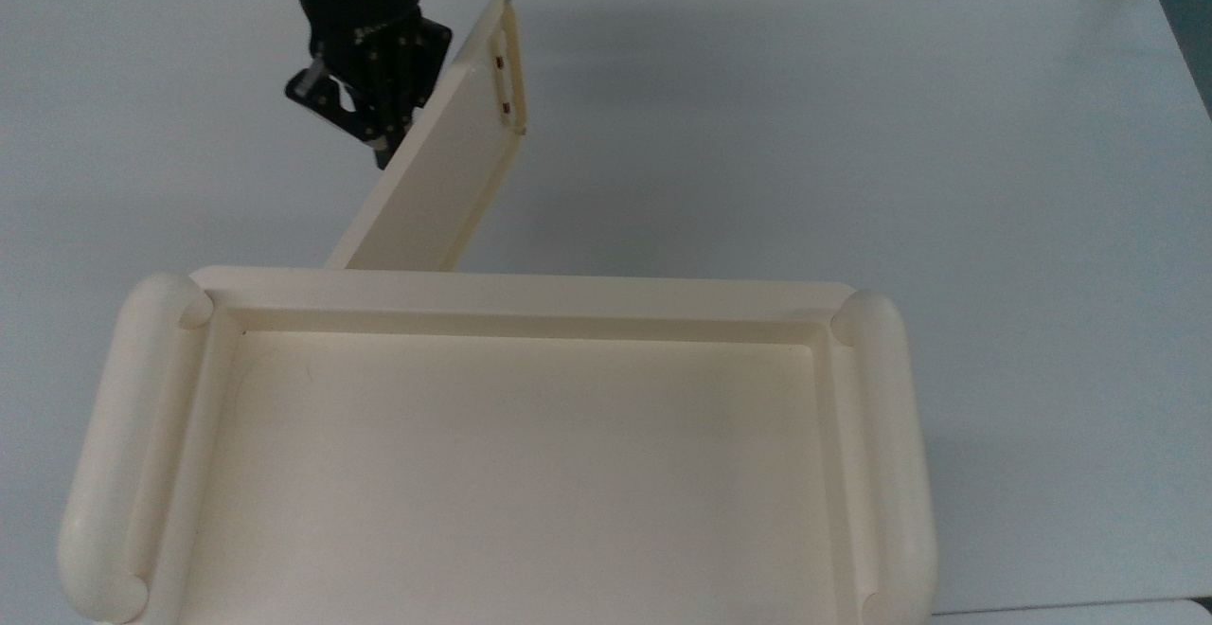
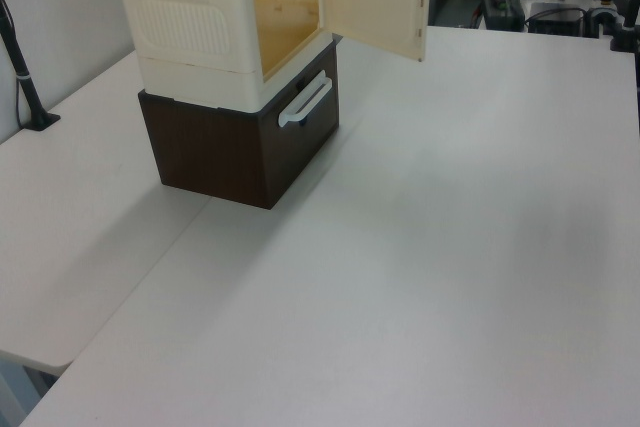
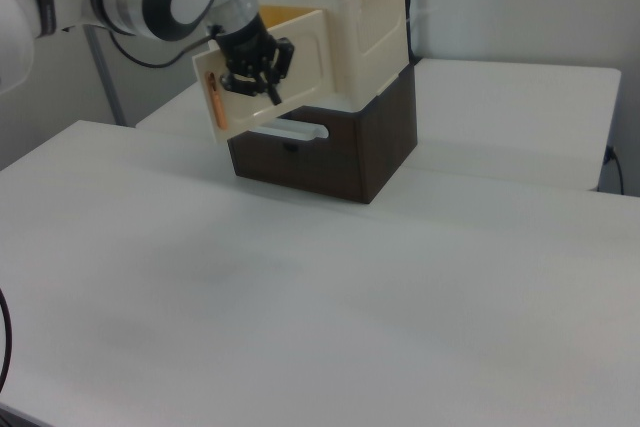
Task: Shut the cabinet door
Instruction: 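Push the cream door with the gripper, swinging it toward the cabinet front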
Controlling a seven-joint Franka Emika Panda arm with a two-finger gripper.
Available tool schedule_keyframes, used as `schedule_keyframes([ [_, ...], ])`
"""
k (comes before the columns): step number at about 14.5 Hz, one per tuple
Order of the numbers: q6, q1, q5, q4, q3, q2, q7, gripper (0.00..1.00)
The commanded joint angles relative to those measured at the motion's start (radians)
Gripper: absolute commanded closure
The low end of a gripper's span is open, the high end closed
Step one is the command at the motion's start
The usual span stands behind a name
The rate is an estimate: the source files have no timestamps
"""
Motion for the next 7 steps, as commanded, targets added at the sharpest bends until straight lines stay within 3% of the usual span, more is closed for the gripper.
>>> schedule_keyframes([
  [1, 0.013, 0.081, 0.027, 0.058, -0.009, 0.052, 0.226, 0.96],
  [3, 0.035, 0.132, 0.027, 0.092, -0.004, 0.085, 0.426, 0.96],
  [7, 0.260, 0.181, 0.015, 0.095, 0.010, 0.150, 0.715, 0.96],
])
